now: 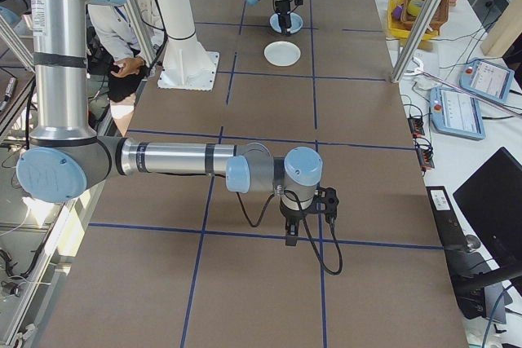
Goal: Stack plate in center
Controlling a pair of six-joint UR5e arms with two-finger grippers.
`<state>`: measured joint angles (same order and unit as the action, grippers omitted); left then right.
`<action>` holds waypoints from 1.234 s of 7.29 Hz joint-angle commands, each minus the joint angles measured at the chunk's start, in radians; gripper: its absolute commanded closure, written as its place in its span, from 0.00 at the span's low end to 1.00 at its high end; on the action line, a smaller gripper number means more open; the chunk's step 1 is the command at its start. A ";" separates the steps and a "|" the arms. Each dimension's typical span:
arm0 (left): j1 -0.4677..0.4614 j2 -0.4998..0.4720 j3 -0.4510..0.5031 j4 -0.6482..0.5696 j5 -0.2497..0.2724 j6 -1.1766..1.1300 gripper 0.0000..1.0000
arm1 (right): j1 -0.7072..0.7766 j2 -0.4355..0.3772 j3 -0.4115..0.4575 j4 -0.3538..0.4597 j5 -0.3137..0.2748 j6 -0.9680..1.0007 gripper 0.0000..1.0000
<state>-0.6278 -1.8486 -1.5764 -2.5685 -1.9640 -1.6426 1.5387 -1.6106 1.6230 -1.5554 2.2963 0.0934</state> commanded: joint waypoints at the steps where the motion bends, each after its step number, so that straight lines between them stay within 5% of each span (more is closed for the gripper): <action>1: 0.026 -0.004 0.026 -0.001 0.017 0.007 0.35 | 0.001 0.000 0.000 0.000 0.000 0.000 0.00; 2: 0.027 -0.004 0.026 -0.001 0.013 0.009 0.58 | 0.000 0.000 0.000 0.000 -0.001 0.000 0.00; 4: 0.027 -0.003 0.026 -0.001 0.011 0.015 0.69 | 0.001 0.000 0.000 0.000 -0.002 0.000 0.00; 9: 0.034 0.006 0.027 0.001 0.011 0.015 0.69 | 0.000 0.000 0.000 0.000 -0.001 0.000 0.00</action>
<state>-0.5953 -1.8434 -1.5496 -2.5679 -1.9528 -1.6276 1.5386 -1.6107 1.6230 -1.5554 2.2961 0.0936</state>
